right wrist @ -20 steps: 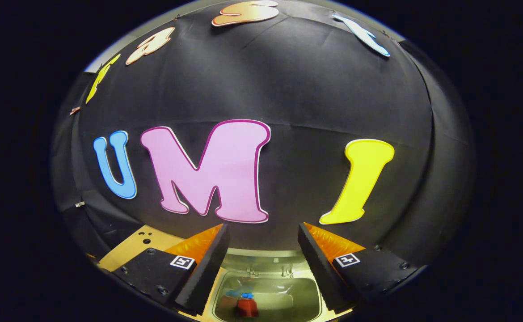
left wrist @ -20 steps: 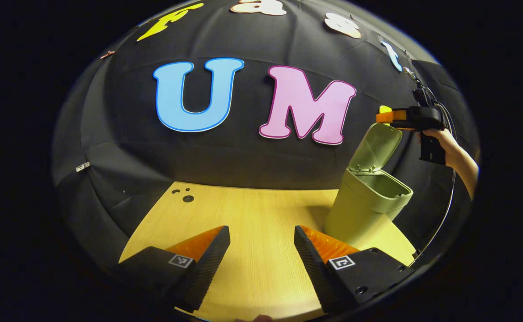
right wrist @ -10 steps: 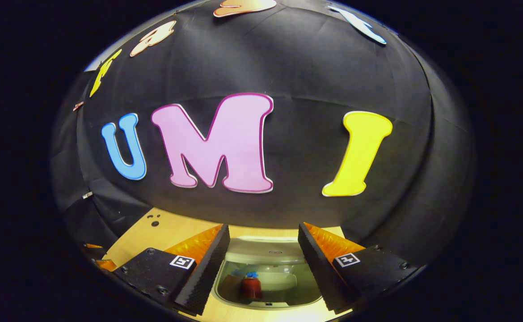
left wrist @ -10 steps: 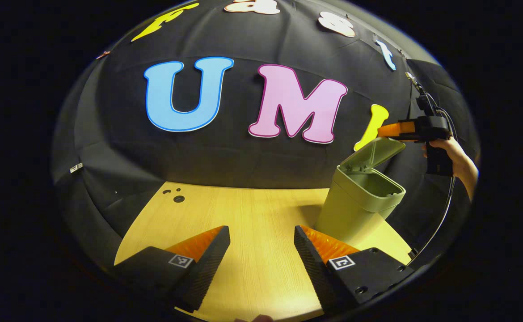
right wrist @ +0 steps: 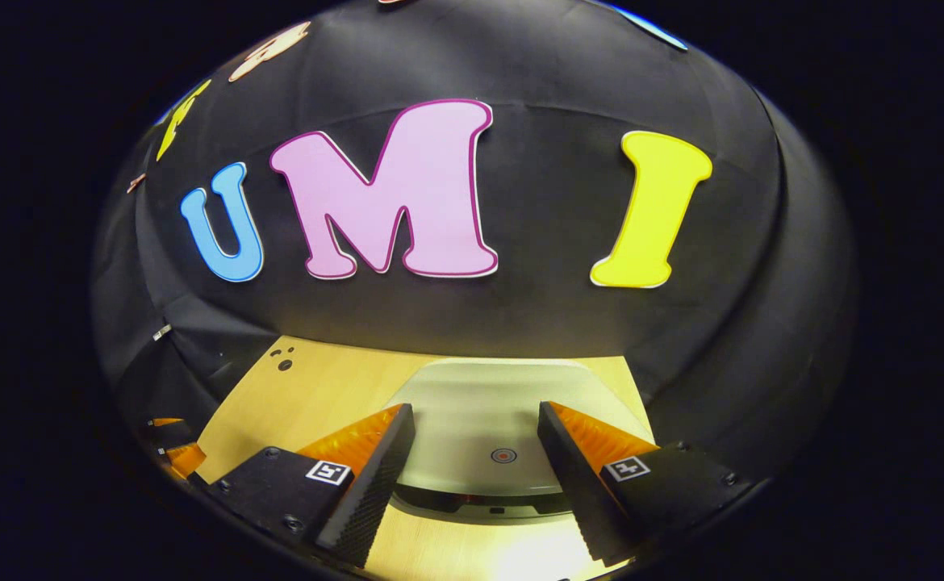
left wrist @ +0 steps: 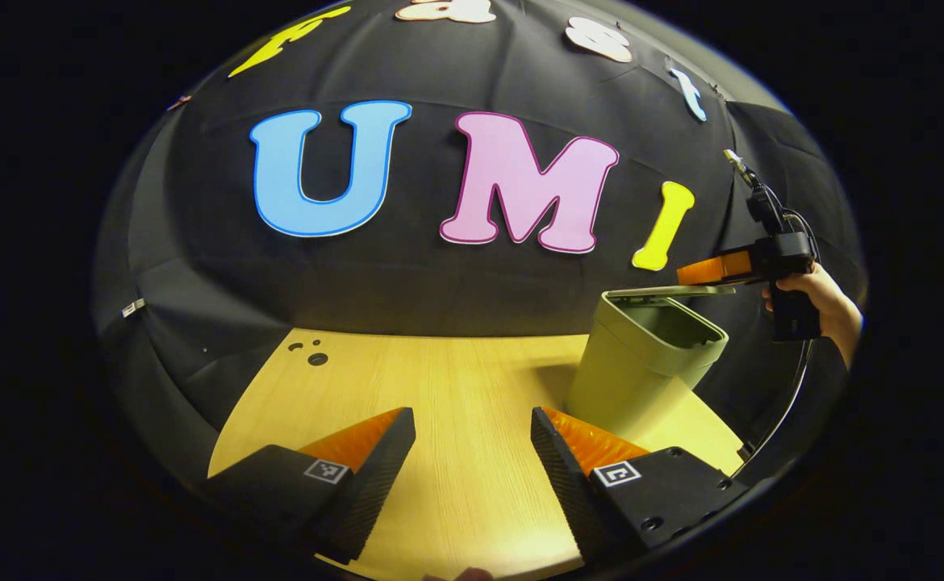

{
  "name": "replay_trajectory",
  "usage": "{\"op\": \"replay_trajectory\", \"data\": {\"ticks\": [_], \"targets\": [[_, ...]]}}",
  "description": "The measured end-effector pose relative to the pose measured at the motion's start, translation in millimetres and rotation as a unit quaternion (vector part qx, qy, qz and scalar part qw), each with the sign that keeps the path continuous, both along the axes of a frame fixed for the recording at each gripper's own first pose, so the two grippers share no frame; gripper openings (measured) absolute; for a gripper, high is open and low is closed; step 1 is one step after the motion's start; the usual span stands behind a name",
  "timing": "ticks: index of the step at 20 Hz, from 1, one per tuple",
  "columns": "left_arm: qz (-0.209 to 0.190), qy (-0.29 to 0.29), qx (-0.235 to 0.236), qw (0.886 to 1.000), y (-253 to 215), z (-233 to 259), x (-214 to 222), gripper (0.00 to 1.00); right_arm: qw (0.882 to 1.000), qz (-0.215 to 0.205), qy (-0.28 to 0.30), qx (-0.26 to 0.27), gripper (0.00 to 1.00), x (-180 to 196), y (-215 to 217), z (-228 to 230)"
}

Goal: Press the lid of the desktop garbage bin to open it, pick up the crumpled paper on the desktop and throw it into the bin, then pick up the pop can on the desktop and drop it into the bin, and finally close the garbage bin lid.

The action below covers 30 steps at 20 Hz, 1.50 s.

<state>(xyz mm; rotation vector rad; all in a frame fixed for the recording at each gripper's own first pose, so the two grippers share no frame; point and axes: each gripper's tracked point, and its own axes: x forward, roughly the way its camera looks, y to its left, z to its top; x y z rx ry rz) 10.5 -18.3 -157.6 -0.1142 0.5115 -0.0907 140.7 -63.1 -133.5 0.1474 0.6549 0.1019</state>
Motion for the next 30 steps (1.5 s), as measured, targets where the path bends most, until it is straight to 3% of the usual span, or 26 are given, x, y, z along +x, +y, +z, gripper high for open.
{"op": "replay_trajectory", "data": {"ticks": [9, 21, 30], "targets": [[-0.003, 0.003, -0.002, 1.000, -0.3, -2.8, 0.2, 0.94, 0.997, 0.022, 0.070, -0.013, 0.97, -24.7, -0.3, -33.0], [-0.006, 0.008, -0.003, 1.000, -11.1, -6.8, 2.0, 0.94, 0.992, 0.045, 0.120, -0.018, 0.98, -31.7, -3.7, -51.3], [-0.008, 0.013, -0.003, 1.000, -15.4, -10.6, 8.0, 0.94, 0.971, 0.097, 0.216, -0.021, 0.98, -32.9, -3.6, -58.4]]}}
